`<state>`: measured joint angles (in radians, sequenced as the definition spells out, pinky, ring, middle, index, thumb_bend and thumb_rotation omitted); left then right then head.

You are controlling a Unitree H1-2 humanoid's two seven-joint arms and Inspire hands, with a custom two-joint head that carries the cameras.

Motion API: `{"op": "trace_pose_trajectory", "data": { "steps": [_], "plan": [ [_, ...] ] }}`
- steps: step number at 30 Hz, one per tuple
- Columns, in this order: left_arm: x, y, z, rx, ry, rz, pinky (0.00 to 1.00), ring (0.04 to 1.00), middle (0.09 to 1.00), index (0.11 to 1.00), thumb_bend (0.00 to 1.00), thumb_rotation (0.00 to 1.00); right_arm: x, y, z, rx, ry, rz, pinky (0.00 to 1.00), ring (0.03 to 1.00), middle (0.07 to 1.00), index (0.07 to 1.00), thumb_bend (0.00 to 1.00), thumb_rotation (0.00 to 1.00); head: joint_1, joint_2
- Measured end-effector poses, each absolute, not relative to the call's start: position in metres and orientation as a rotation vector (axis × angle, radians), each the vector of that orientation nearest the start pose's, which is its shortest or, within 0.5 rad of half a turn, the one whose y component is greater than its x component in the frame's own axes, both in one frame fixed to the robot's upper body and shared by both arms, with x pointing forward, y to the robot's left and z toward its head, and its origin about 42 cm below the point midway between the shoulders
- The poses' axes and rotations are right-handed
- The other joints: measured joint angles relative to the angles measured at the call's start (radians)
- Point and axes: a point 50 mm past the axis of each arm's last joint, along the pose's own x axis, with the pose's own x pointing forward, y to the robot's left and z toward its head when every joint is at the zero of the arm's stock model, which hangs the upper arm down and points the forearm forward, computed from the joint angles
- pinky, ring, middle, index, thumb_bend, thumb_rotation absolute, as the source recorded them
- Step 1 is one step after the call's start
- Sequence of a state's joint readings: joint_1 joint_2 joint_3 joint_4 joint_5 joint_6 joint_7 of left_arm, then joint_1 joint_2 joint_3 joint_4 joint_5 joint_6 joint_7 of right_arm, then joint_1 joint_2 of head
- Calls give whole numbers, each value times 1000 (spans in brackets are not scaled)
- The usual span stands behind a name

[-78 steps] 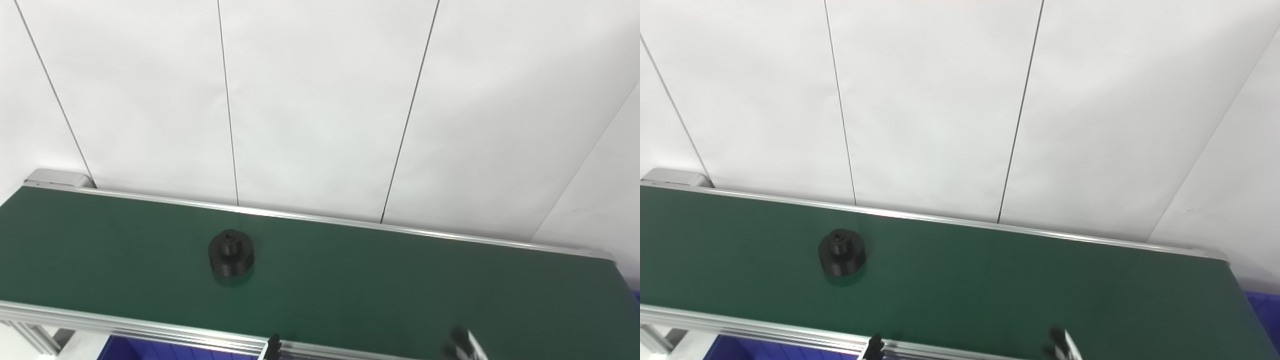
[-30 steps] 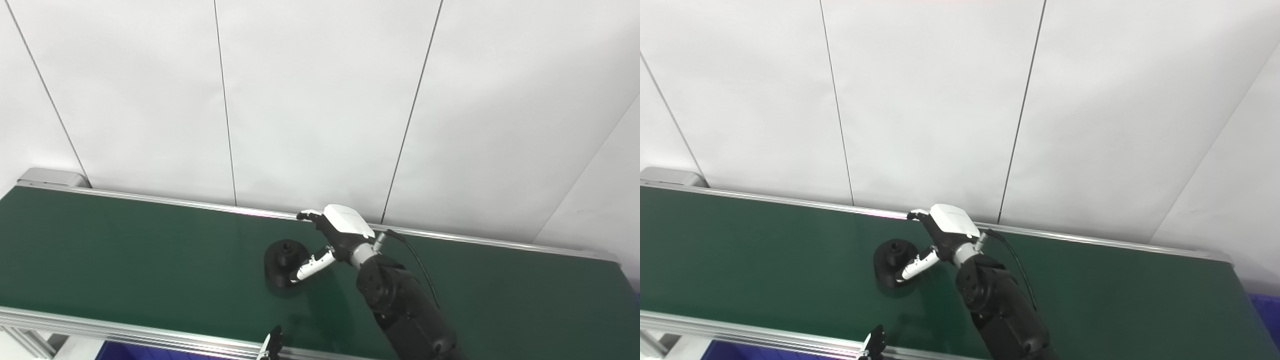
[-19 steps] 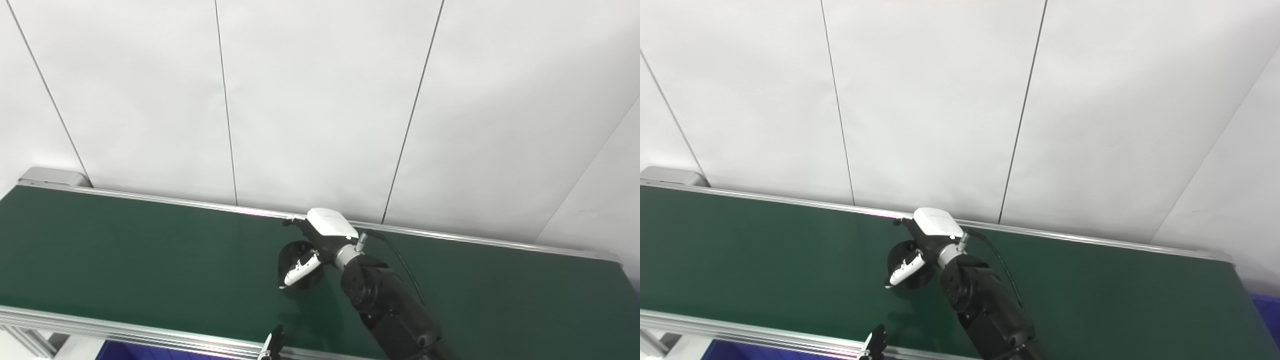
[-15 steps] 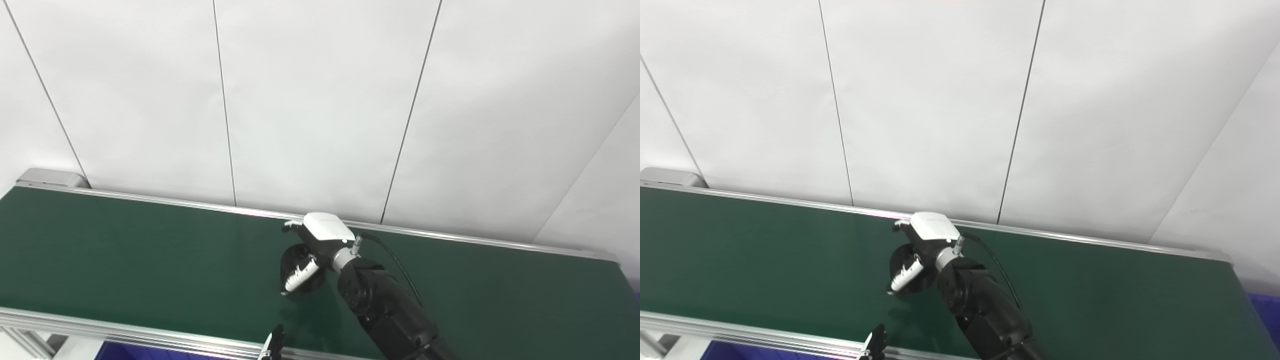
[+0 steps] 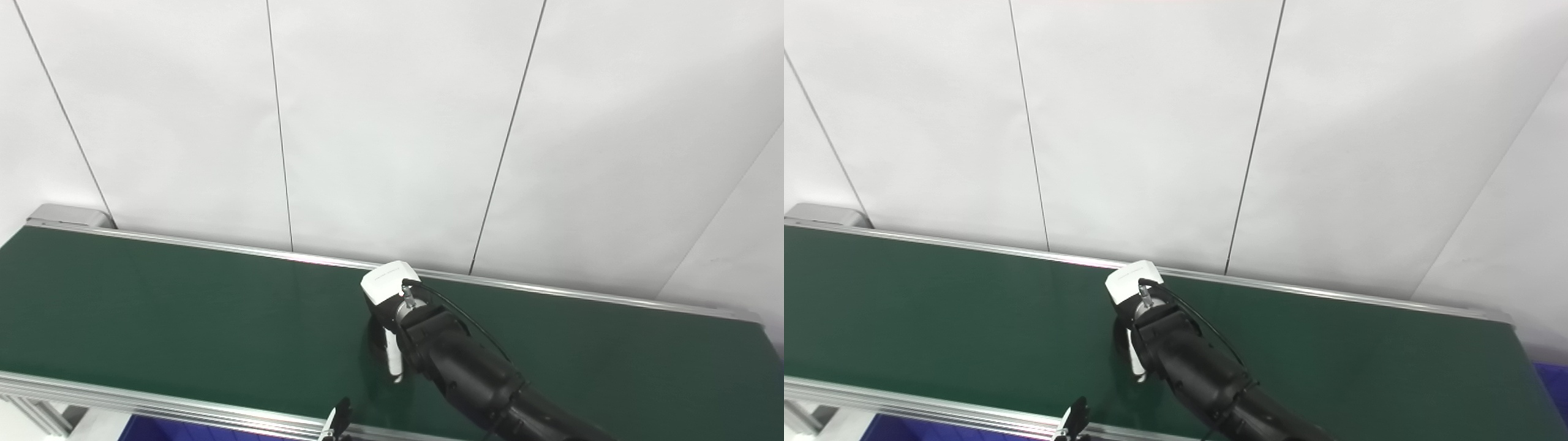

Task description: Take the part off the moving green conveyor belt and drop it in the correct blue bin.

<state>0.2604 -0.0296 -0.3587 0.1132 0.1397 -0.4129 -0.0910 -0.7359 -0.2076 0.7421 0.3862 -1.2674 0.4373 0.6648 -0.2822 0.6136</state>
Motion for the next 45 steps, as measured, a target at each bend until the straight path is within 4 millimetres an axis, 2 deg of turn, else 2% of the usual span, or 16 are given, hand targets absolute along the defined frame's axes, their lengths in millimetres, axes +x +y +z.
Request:
{"op": "trace_pose_trajectory", "data": {
  "steps": [4,8,10,15,17,19,23,26,28,34,35,37,39,41,42,45],
  "plan": [
    [171,108,41,19,-73,-415,949,1000,1000,1000,832,941,448,-106,179,-1871,231,523,304,397,453,529,519,15,-2,3],
    [171,109,44,18,-82,-413,984,1000,1000,1000,839,945,441,-115,173,-1794,214,493,358,454,462,526,520,9,-6,3],
    [172,109,46,18,-81,-412,998,1000,1000,1000,831,951,440,-120,172,-1732,212,484,304,400,468,530,520,1,-11,9],
    [172,109,47,19,-73,-411,983,1000,1000,1000,816,947,435,-126,173,-1636,207,487,314,405,467,557,512,0,-34,17],
    [172,109,48,19,-76,-410,979,1000,1000,1000,797,957,425,-123,177,-1601,181,517,357,412,470,555,512,0,-49,23],
    [173,109,52,16,-86,-407,997,1000,1000,1000,781,954,414,-116,185,-1587,145,567,320,401,474,555,512,0,-72,34],
    [176,109,58,-5,-77,-420,1000,1000,1000,1000,780,950,398,-109,218,-1626,75,628,295,388,476,557,511,0,-110,49],
    [177,113,60,-12,-58,-426,1000,1000,1000,1000,798,935,394,-114,242,-1677,32,617,275,374,475,547,512,0,-132,58],
    [178,119,62,-17,-48,-421,1000,1000,1000,1000,810,954,388,-120,254,-1710,7,625,286,399,505,510,515,0,-185,75],
    [184,135,65,4,-33,-411,1000,1000,1000,1000,802,975,358,-136,289,-1771,-57,653,290,376,474,558,509,0,-251,107],
    [185,138,66,5,-30,-417,1000,1000,1000,1000,805,979,354,-140,293,-1776,-58,651,280,394,501,519,514,0,-283,124],
    [187,144,68,14,-25,-417,1000,1000,1000,1000,807,985,344,-146,296,-1778,-50,649,252,403,508,499,517,0,-288,126],
    [189,150,67,30,-9,-430,1000,1000,1000,1000,813,986,331,-155,295,-1761,-41,644,237,408,506,492,519,0,-343,147],
    [190,160,67,51,-2,-437,1000,1000,1000,1000,820,978,314,-163,291,-1751,-22,658,249,389,479,521,514,0,-348,149],
    [191,164,67,52,0,-439,1000,1000,1000,1000,823,975,308,-168,287,-1747,1,668,256,378,465,537,512,0,-385,161],
    [200,177,72,60,-1,-437,1000,1000,1000,1000,842,965,291,-184,279,-1732,39,646,241,401,506,496,517,0,-430,176]
  ]
}}
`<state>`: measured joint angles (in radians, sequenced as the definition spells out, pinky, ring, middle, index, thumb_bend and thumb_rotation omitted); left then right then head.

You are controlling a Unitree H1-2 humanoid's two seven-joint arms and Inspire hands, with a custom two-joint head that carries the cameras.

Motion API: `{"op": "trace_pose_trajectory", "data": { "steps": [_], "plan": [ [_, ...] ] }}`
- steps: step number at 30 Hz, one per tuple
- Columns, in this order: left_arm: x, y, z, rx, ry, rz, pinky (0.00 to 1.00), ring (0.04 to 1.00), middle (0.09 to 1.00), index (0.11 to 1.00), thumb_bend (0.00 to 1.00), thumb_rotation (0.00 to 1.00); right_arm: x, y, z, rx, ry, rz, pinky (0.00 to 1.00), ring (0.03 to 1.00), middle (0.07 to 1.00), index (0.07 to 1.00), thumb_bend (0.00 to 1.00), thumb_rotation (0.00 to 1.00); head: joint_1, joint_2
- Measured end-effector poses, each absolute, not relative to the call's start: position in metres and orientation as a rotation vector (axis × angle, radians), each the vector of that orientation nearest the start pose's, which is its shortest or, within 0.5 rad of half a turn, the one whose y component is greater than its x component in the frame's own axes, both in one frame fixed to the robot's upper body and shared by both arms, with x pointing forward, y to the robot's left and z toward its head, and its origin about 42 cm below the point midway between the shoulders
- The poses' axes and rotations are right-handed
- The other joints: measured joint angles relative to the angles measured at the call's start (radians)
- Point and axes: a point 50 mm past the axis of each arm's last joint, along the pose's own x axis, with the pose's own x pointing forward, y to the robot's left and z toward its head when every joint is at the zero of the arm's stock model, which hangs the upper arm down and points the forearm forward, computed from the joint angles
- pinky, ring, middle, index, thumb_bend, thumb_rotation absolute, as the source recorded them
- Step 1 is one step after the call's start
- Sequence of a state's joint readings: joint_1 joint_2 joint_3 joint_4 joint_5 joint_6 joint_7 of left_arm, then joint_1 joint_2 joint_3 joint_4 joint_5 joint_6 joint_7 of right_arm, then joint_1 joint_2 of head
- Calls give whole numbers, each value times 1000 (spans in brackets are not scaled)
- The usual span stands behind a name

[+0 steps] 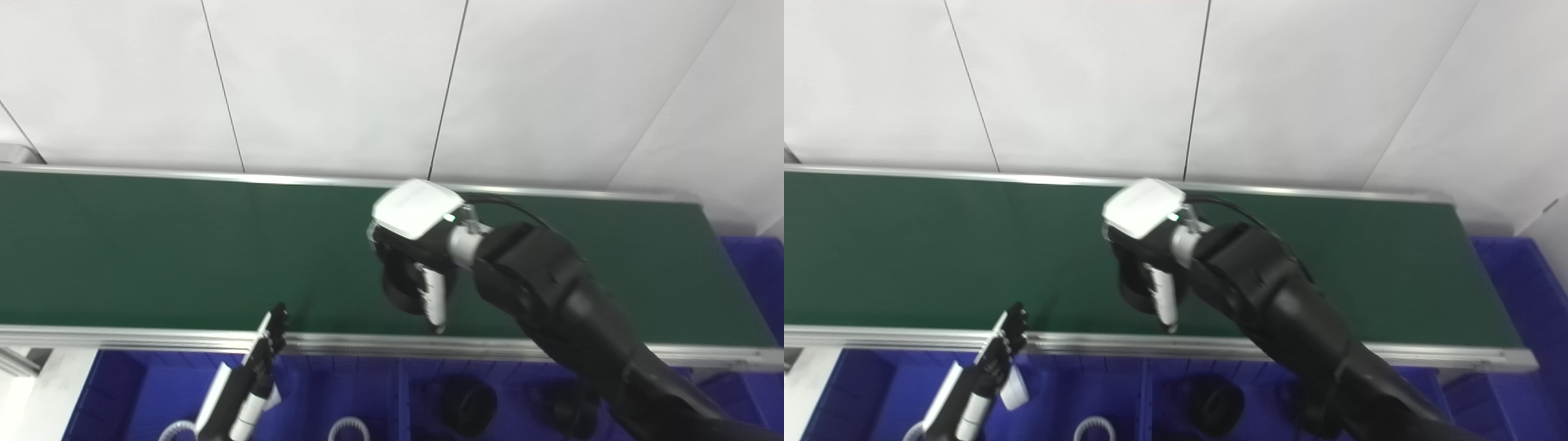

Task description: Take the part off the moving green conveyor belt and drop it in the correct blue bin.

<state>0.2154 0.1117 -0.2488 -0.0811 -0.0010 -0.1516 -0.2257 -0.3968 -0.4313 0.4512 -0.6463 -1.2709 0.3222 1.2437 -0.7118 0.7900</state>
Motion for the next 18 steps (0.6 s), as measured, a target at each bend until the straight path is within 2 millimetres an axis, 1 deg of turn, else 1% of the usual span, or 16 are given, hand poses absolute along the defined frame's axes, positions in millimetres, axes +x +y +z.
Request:
{"op": "trace_pose_trajectory", "data": {
  "steps": [1,2,3,4,6,7,9,10,11,12,14,15,17,18],
  "plan": [
    [204,181,74,59,-6,-440,1000,1000,1000,1000,845,962,285,-188,277,-1727,44,636,239,402,510,494,516,0,-39,11],
    [207,183,75,64,-11,-441,1000,994,1000,1000,847,979,280,-190,277,-1720,46,629,253,403,515,493,516,0,-88,21],
    [210,187,77,75,-17,-444,1000,989,1000,1000,846,989,274,-193,277,-1713,46,616,277,388,502,531,511,0,-89,21],
    [214,190,79,85,-24,-445,1000,988,1000,1000,846,990,269,-196,276,-1702,53,604,282,385,498,540,509,0,-89,21],
    [220,194,82,88,-27,-452,1000,998,1000,1000,837,969,256,-204,274,-1669,73,561,296,378,477,563,507,0,-173,35],
    [223,197,83,76,-24,-457,1000,999,1000,1000,834,962,248,-208,273,-1650,86,534,295,376,474,565,506,0,-173,35],
    [227,206,85,59,-13,-451,1000,1000,1000,1000,833,952,236,-210,267,-1620,121,511,294,375,469,565,507,0,-205,37],
    [229,210,86,58,-12,-451,1000,1000,1000,1000,836,951,233,-212,263,-1607,143,506,293,377,468,559,508,0,-236,37],
    [233,211,87,56,-12,-463,1000,1000,1000,1000,848,958,228,-215,262,-1594,167,480,281,391,490,525,513,0,-239,37],
    [238,212,87,55,-7,-474,1000,1000,1000,1000,848,958,222,-219,260,-1580,195,447,281,391,490,525,513,0,-239,37],
    [244,216,86,54,7,-484,1000,999,1000,1000,856,959,208,-224,255,-1578,244,400,260,405,507,494,516,0,-255,31],
    [245,219,86,57,13,-480,1000,998,1000,1000,855,960,201,-226,249,-1571,281,400,254,406,507,491,517,0,-255,31],
    [246,218,87,59,11,-491,1000,996,1000,1000,853,962,194,-230,243,-1579,325,395,244,407,507,489,517,0,-256,29],
    [247,218,87,59,8,-499,1000,996,1000,1000,853,965,191,-233,241,-1582,354,381,238,382,484,517,514,0,-256,32]
  ]
}}
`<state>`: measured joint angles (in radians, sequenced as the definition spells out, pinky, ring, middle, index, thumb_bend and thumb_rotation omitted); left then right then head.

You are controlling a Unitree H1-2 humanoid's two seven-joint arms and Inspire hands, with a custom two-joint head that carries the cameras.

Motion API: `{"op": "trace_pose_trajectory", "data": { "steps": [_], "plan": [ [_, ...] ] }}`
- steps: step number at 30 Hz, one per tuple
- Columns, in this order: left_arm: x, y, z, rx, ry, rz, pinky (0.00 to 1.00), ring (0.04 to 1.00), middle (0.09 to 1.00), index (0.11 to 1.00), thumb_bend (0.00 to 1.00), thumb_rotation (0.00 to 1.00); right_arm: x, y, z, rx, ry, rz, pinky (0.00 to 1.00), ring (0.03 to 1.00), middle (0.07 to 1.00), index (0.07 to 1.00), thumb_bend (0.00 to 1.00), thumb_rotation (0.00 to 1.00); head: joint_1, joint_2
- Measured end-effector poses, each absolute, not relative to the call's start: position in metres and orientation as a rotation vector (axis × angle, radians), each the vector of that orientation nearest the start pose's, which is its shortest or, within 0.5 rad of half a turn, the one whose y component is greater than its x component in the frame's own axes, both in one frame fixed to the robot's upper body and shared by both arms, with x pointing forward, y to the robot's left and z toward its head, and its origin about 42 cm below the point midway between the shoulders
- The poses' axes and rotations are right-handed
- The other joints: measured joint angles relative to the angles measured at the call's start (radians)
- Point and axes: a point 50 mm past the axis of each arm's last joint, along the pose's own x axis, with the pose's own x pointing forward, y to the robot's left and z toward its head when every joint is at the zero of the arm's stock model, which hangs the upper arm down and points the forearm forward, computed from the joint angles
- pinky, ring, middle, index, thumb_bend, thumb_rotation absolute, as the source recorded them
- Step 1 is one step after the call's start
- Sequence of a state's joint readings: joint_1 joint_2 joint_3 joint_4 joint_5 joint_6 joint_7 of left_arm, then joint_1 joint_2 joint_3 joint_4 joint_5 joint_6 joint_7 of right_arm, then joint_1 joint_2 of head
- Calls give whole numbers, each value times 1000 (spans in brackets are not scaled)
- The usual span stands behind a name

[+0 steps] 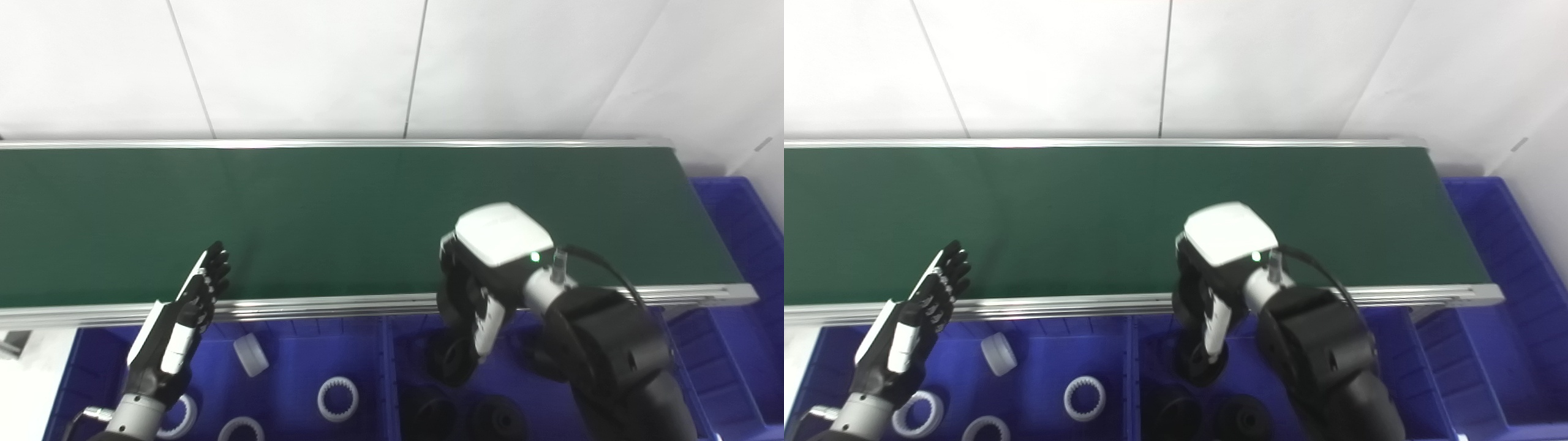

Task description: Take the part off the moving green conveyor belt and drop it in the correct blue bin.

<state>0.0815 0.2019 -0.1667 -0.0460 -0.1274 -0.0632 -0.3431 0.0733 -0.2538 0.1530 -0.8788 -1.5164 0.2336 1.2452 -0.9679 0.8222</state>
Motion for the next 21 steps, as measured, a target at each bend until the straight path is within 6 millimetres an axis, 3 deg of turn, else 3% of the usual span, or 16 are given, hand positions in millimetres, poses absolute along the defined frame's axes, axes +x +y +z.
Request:
{"op": "trace_pose_trajectory", "data": {
  "steps": [6,9,15,18,19,21],
  "plan": [
    [250,222,84,68,24,-496,1000,995,1000,1000,877,968,159,-251,218,-1605,516,386,199,356,452,534,511,0,-6,-2],
    [252,224,82,73,32,-499,1000,1000,1000,1000,877,972,147,-260,210,-1615,554,365,173,401,497,490,518,0,-15,-2],
    [260,225,87,82,16,-508,1000,991,1000,1000,874,963,130,-270,204,-1582,589,301,194,356,455,536,511,0,-18,2],
    [260,226,84,83,26,-507,1000,991,1000,1000,882,965,119,-277,199,-1572,592,277,206,386,501,506,514,0,-18,5],
    [260,227,83,84,31,-507,1000,994,1000,1000,891,962,116,-278,197,-1567,604,271,302,450,626,689,692,111,-20,6],
    [260,229,82,89,39,-508,1000,994,1000,1000,893,959,112,-279,194,-1548,677,264,444,589,773,868,886,219,-18,6]
  ]
}}
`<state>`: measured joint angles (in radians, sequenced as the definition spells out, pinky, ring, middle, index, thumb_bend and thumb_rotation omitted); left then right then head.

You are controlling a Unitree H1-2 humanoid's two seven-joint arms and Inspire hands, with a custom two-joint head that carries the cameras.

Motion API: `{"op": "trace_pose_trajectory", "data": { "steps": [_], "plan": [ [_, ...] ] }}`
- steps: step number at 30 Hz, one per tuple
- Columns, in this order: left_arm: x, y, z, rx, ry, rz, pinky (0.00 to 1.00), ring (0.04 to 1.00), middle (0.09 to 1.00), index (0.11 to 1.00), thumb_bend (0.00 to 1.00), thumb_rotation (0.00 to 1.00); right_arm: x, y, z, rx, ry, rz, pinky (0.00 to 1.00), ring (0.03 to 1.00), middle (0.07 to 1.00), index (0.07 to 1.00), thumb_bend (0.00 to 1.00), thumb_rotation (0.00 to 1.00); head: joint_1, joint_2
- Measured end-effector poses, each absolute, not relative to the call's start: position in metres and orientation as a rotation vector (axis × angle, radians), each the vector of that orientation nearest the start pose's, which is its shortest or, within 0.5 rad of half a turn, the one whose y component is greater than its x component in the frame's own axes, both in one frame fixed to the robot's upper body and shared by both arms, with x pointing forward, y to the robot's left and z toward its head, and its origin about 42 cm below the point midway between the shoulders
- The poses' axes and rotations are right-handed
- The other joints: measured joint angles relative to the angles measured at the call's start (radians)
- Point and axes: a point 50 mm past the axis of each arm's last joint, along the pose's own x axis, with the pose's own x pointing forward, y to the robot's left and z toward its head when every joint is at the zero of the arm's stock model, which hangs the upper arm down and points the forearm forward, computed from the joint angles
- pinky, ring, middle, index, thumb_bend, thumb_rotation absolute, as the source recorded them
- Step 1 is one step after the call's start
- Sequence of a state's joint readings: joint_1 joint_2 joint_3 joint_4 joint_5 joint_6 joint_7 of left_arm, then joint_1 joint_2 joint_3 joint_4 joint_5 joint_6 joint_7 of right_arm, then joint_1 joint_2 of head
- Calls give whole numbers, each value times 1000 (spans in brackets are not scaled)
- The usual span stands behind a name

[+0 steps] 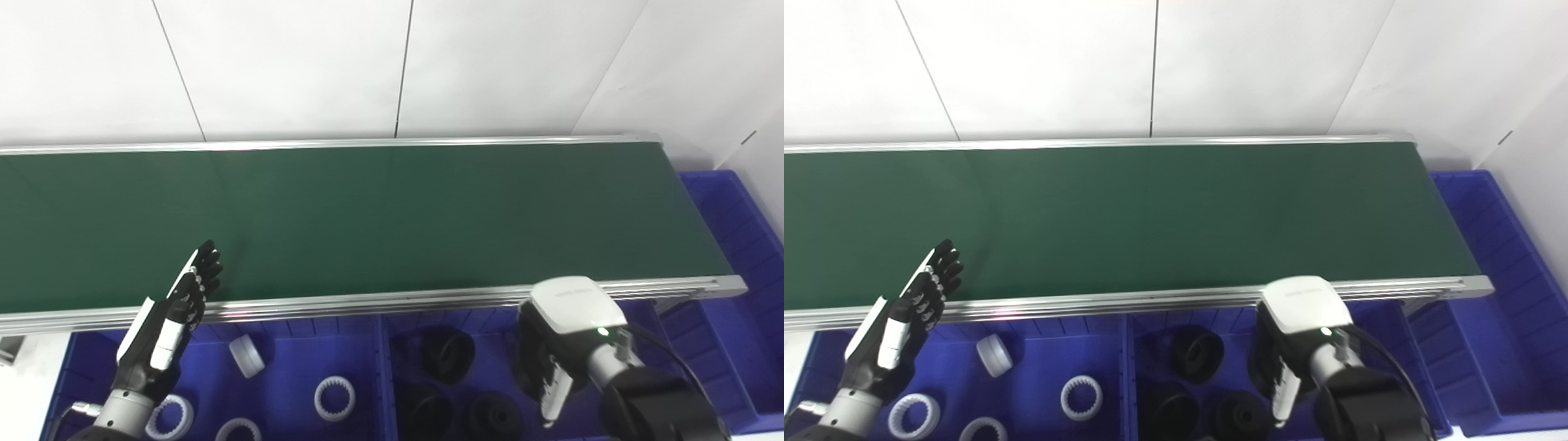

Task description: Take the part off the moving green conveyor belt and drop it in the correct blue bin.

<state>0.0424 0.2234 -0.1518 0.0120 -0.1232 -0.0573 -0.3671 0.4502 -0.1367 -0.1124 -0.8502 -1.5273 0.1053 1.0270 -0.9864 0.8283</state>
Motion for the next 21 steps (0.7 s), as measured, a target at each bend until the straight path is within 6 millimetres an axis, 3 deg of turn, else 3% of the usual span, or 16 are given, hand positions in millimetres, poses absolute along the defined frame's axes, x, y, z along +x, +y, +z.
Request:
{"op": "trace_pose_trajectory", "data": {
  "steps": [1,2,5,14,19,21],
  "plan": [
    [260,229,82,90,41,-510,1000,991,1000,1000,891,960,111,-278,194,-1534,727,258,640,753,870,941,957,251,0,0],
    [260,229,82,90,41,-510,1000,990,1000,1000,889,961,111,-276,192,-1506,785,260,746,834,910,962,973,257,0,0],
    [260,228,82,89,41,-515,1000,978,1000,1000,891,957,109,-273,191,-1467,825,282,969,981,990,996,999,318,9,2],
    [260,228,82,87,41,-518,1000,979,1000,1000,884,952,112,-278,196,-1482,840,288,1000,1000,1000,1000,1000,348,17,0],
    [260,227,82,86,41,-526,1000,990,1000,1000,893,961,114,-281,200,-1487,834,292,1000,1000,1000,994,1000,308,25,0],
    [259,226,82,87,38,-527,1000,983,1000,1000,902,962,113,-281,205,-1498,814,287,949,973,977,959,1000,266,37,0]
  ]
}}
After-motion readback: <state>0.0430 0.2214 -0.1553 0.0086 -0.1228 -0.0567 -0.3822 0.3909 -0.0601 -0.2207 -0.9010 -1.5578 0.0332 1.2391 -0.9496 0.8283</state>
